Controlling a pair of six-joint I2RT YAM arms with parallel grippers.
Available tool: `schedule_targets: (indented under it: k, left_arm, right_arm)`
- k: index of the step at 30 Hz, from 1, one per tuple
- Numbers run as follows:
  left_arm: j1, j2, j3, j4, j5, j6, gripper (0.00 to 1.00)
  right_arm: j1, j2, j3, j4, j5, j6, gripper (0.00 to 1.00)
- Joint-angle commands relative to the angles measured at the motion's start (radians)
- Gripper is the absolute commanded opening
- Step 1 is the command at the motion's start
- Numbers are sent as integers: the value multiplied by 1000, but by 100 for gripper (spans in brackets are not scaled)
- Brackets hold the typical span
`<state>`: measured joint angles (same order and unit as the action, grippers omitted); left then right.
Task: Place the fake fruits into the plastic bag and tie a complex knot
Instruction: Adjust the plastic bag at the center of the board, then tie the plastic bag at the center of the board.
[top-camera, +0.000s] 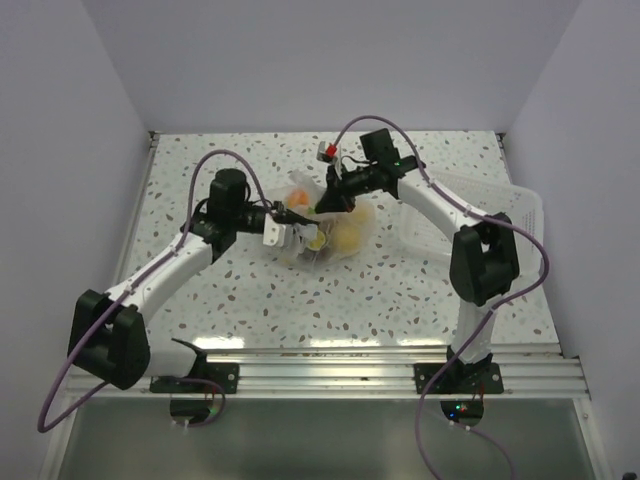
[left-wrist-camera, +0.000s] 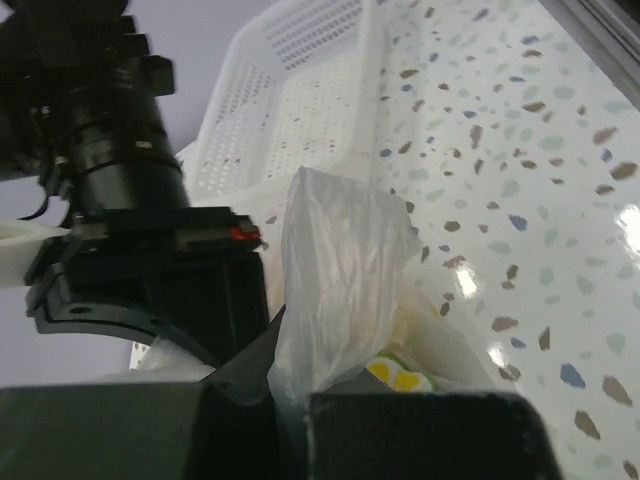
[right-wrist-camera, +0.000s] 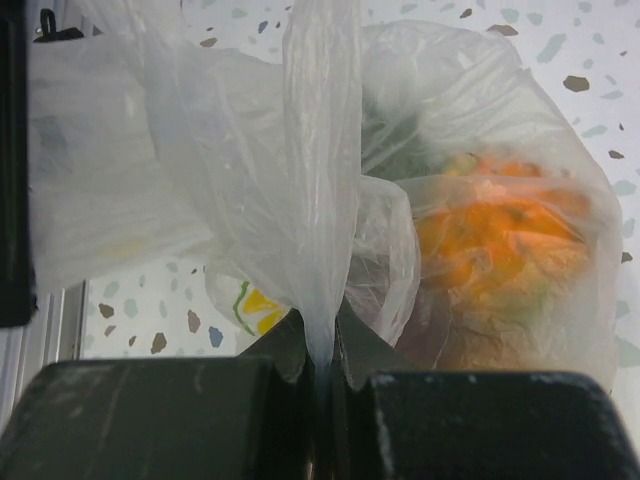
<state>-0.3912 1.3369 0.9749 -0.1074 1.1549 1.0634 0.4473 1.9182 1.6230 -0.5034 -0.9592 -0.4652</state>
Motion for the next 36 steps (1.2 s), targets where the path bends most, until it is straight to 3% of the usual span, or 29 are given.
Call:
schedule_targets:
  k: [1,4,9,11,13,16,21,26,31,36]
  left_arm:
    - [-32,23,11,649,-219,-667,0]
    - [-18,106,112,580,-279,-817,0]
    - [-23,130,107,594,-339,-910,0]
    - [-21,140,113,571,-359,-956,0]
    - [-18,140,107,568,-376,-991,0]
    - [-11,140,97,552,-385,-1029,0]
    - [-8,149,90,482,-379,-1007,0]
    - [0,192,131,422,-397,-1016,0]
    - [18,229,163,448,-354,-1039,0]
    - [0,243,173,494,-300,-1109,0]
  right_arm:
    - [30,-33,19,52,-27,11,0]
    - [28,-54,2,63,-55,-4,0]
    - [28,-84,-18,40,-105,-68,4]
    - [27,-93,-29,36,-122,-84,13]
    - [27,-105,-51,37,-131,-104,32]
    - [22,-114,-64,46,-139,-104,51]
    - [7,-127,-74,82,-174,-70,59]
    - [7,-143,-74,45,-188,-108,76]
    - [8,-145,-78,49,-188,-119,78]
    - [8,-116,-98,229,-174,72,78]
